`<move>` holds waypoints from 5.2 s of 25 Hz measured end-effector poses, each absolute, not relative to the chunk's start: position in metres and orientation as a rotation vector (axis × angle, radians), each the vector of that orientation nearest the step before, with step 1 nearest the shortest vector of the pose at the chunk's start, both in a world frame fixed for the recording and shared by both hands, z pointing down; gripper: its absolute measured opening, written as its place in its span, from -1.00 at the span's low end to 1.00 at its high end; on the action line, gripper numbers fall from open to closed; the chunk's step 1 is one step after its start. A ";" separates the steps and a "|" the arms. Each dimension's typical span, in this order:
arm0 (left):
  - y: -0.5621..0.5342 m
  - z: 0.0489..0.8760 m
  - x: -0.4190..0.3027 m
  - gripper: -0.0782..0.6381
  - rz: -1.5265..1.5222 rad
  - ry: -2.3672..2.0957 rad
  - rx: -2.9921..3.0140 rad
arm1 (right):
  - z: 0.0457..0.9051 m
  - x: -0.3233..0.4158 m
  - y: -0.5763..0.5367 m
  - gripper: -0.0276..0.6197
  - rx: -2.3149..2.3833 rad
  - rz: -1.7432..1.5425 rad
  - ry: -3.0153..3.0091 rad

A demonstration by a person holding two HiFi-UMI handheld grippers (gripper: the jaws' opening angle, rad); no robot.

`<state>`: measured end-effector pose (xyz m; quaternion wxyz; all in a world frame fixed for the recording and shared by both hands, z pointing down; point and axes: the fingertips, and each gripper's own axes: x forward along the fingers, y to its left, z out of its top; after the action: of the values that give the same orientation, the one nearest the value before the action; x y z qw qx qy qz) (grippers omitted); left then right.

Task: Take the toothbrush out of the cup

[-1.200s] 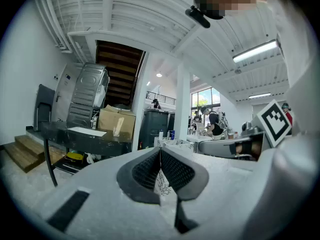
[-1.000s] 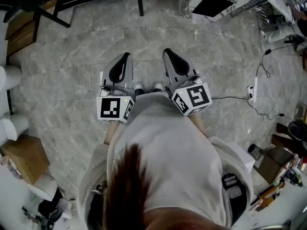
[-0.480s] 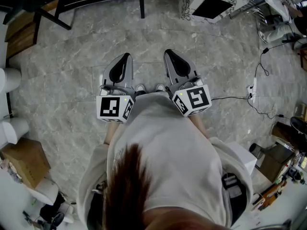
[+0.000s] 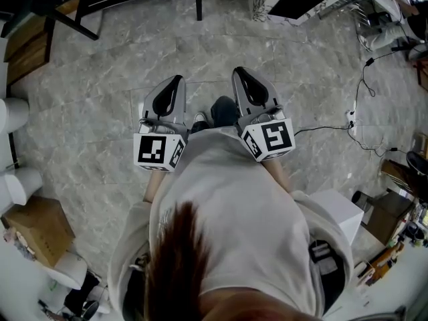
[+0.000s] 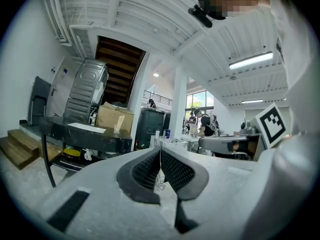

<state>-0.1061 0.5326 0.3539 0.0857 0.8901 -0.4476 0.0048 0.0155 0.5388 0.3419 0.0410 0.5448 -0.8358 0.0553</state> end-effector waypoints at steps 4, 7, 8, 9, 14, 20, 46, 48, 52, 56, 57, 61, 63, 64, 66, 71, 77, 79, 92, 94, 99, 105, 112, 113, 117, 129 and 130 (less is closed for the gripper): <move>0.540 0.362 -0.114 -0.74 0.046 -1.330 2.643 | 0.340 0.017 0.545 -0.84 1.696 0.162 -2.542; 0.539 0.362 -0.112 -0.74 0.046 -1.322 2.636 | 0.339 0.024 0.543 -0.84 1.713 0.168 -2.529; 0.538 0.362 -0.112 -0.74 0.049 -1.320 2.637 | 0.340 0.026 0.542 -0.84 1.719 0.175 -2.524; 0.536 0.362 -0.112 -0.74 0.054 -1.320 2.637 | 0.341 0.027 0.540 -0.84 1.725 0.183 -2.519; 0.521 0.367 -0.119 -0.73 0.060 -1.343 2.615 | 0.348 0.029 0.525 -0.84 1.698 0.203 -2.513; 0.490 0.371 -0.107 -0.74 0.055 -1.364 2.595 | 0.357 0.046 0.495 -0.84 1.679 0.239 -2.515; 0.345 0.334 -0.062 -0.74 -0.009 -1.680 2.523 | 0.349 0.131 0.337 -0.84 1.622 0.266 -2.627; 0.343 0.334 -0.061 -0.74 -0.005 -1.685 2.515 | 0.352 0.134 0.334 -0.84 1.627 0.286 -2.624; 0.333 0.335 -0.060 -0.74 0.000 -1.686 2.511 | 0.357 0.135 0.325 -0.84 1.619 0.317 -2.621; 0.315 0.338 -0.058 -0.74 0.008 -1.669 2.512 | 0.362 0.134 0.309 -0.84 1.615 0.341 -2.616; 0.310 0.340 -0.057 -0.74 0.010 -1.662 2.513 | 0.364 0.134 0.304 -0.84 1.621 0.349 -2.610; 0.284 0.343 -0.058 -0.74 0.013 -1.635 2.518 | 0.368 0.133 0.281 -0.84 1.636 0.375 -2.588; 0.268 0.343 -0.060 -0.74 0.015 -1.623 2.521 | 0.368 0.130 0.267 -0.84 1.635 0.379 -2.581; 0.260 0.343 -0.063 -0.74 0.017 -1.617 2.523 | 0.368 0.128 0.260 -0.84 1.632 0.378 -2.579; 0.242 0.342 -0.069 -0.74 0.018 -1.609 2.529 | 0.366 0.122 0.244 -0.84 1.636 0.378 -2.571; 0.195 0.332 -0.089 -0.74 -0.024 -1.602 2.561 | 0.358 0.105 0.198 -0.84 1.685 0.361 -2.553; 0.148 0.319 -0.114 -0.74 -0.074 -1.594 2.601 | 0.347 0.081 0.150 -0.84 1.733 0.324 -2.548; 0.135 0.317 -0.124 -0.74 -0.086 -1.593 2.609 | 0.344 0.071 0.137 -0.84 1.743 0.313 -2.549; 0.081 0.317 -0.157 -0.74 -0.141 -1.535 2.616 | 0.336 0.042 0.097 -0.84 1.824 0.293 -2.505; 0.078 0.319 -0.156 -0.74 -0.145 -1.522 2.615 | 0.337 0.041 0.095 -0.84 1.832 0.311 -2.499; 0.075 0.322 -0.153 -0.74 -0.150 -1.499 2.617 | 0.342 0.036 0.094 -0.84 1.817 0.317 -2.494; 0.069 0.326 -0.161 -0.74 -0.145 -1.518 2.598 | 0.345 0.031 0.082 -0.84 1.785 0.310 -2.500; 0.046 0.329 -0.174 -0.74 -0.136 -1.565 2.564 | 0.348 0.026 0.059 -0.84 1.755 0.325 -2.510; 0.042 0.330 -0.174 -0.74 -0.134 -1.566 2.561 | 0.349 0.027 0.055 -0.84 1.759 0.336 -2.508; 0.024 0.335 -0.176 -0.74 -0.135 -1.559 2.527 | 0.350 0.027 0.032 -0.84 1.750 0.356 -2.514; -0.070 0.332 -0.160 -0.74 -0.129 -1.583 2.512 | 0.346 0.039 -0.078 -0.84 1.698 0.357 -2.560; -0.078 0.331 -0.159 -0.74 -0.133 -1.592 2.510 | 0.344 0.039 -0.088 -0.84 1.688 0.353 -2.570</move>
<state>-0.1590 -0.0783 0.3309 0.0829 0.8407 -0.5333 -0.0445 0.0391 -0.0884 0.3442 0.0235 0.5454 -0.8301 0.1139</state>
